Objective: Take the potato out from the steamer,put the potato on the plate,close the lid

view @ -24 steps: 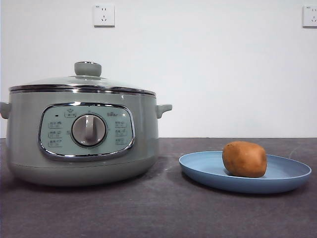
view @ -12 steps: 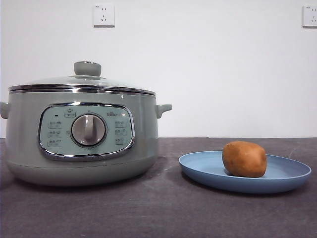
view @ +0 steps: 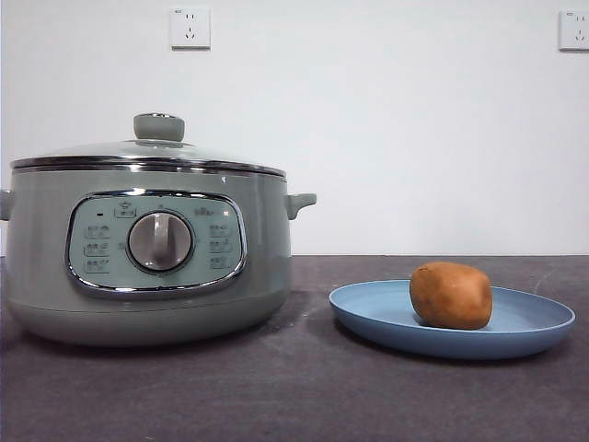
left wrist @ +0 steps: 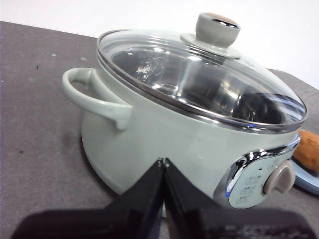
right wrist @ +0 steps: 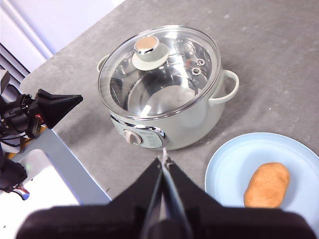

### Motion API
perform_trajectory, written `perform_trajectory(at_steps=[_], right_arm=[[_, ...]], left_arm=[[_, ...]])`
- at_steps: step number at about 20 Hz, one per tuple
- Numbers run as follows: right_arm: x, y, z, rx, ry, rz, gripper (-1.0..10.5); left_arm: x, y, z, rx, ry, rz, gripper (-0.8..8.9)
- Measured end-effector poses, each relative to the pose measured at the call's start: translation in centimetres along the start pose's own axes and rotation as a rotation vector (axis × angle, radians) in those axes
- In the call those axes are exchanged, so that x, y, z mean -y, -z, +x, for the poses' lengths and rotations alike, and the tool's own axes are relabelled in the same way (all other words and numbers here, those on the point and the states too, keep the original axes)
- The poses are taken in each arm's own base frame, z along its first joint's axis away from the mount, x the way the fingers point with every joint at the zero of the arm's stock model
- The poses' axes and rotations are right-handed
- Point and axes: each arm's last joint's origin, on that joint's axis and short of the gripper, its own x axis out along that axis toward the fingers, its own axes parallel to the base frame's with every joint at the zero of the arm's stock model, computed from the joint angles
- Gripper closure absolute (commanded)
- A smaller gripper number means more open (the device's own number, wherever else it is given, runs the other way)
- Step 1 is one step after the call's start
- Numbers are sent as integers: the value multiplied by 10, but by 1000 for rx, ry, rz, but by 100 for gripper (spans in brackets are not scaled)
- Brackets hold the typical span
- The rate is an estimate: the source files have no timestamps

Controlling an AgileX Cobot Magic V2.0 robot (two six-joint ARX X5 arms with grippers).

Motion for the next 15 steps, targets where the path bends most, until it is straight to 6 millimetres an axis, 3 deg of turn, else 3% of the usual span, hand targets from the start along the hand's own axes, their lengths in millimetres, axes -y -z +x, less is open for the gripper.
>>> perform_trajectory(at_steps=[7,11,15], right_arm=[[0,2,-1,-21,22,-17,946],[14,11,-17,-32,334,3,946],[39,39,-36,184,560,88,946]], left_arm=[[0,0,0,0,0,0,817],[0,0,0,0,0,0,817],[0,0,0,0,0,0,817]])
